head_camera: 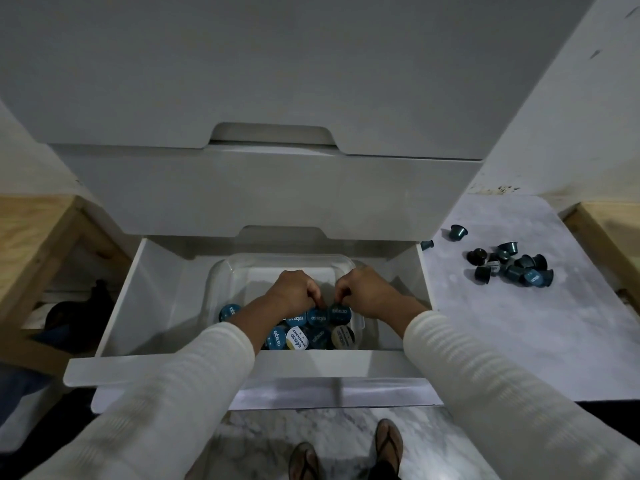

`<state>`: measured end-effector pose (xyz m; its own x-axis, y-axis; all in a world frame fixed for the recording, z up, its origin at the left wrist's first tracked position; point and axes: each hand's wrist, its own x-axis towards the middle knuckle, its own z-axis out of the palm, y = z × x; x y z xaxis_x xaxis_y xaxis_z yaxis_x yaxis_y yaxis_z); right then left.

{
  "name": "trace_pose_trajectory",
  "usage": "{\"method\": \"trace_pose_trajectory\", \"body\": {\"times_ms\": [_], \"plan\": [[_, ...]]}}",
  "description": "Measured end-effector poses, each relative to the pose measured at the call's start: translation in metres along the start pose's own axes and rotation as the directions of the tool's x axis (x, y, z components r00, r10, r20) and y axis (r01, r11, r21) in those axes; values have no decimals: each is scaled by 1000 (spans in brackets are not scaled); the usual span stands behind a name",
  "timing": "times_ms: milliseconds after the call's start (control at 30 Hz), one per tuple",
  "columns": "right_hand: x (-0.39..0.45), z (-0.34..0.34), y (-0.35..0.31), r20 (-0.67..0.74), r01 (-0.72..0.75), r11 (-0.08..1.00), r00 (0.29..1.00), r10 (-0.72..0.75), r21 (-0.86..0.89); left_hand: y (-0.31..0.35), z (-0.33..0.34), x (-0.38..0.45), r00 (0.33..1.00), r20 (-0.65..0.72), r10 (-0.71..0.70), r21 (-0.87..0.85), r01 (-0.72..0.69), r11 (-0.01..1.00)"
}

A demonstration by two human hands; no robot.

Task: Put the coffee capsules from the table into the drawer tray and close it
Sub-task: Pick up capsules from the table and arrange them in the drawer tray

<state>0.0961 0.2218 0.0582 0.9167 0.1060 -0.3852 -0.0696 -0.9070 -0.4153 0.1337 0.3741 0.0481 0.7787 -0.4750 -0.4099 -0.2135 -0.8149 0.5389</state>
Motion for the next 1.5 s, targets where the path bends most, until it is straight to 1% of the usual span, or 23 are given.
{"method": "trace_pose_trajectory", "body": {"times_ms": [167,267,367,467,533,633,767,833,900,933,1033,1100,1167,1267,1367,1500], "plan": [[2,7,0,-28,-9,998,1000,7,-70,1,1,0,1000,-31,0,35,1,999],[0,8,0,-47,-7,997,999,4,-72,3,-1,-2,999,-33,-3,46,4,999],[-6,6,-4,-55,9,995,998,-15,-102,6,-2,-4,998,-59,-12,115,19,993],[-14,2,-9,-101,14,994,995,-25,-108,9,-1,-8,995,-96,-41,175,57,983],[-20,0,-12,-135,17,992,990,-34,-125,14,0,-12,989,-143,-46,209,75,975],[-30,-2,-17,-237,17,989,970,-52,-149,26,4,-24,965,-261,7,226,54,973],[-50,-1,-21,-399,35,978,909,-117,-208,47,13,-40,908,-410,82,223,12,975],[-62,-4,-22,-513,24,979,849,-128,-203,59,17,-45,880,-457,128,214,-31,976],[-69,-7,-15,-637,1,982,760,-125,-191,73,22,-47,850,-491,189,208,-97,973],[-73,-9,-9,-669,-11,986,736,-106,-169,80,24,-47,835,-504,221,208,-131,969],[-90,-23,9,-704,-45,991,708,-59,-129,102,33,-41,815,-499,294,228,-203,952],[-102,-30,27,-755,-70,989,654,-51,-127,120,39,-35,805,-486,340,266,-234,935],[-113,-35,51,-776,-108,986,630,-33,-129,140,46,-30,788,-477,389,304,-268,914],[-127,-38,91,-777,-178,980,628,42,-91,172,60,-22,785,-440,437,314,-321,894],[-137,-41,133,-761,-247,969,633,141,-26,202,78,-6,788,-384,481,362,-351,864],[-147,-47,188,-686,-317,947,678,266,54,236,109,25,831,-317,457,354,-343,870]]}}
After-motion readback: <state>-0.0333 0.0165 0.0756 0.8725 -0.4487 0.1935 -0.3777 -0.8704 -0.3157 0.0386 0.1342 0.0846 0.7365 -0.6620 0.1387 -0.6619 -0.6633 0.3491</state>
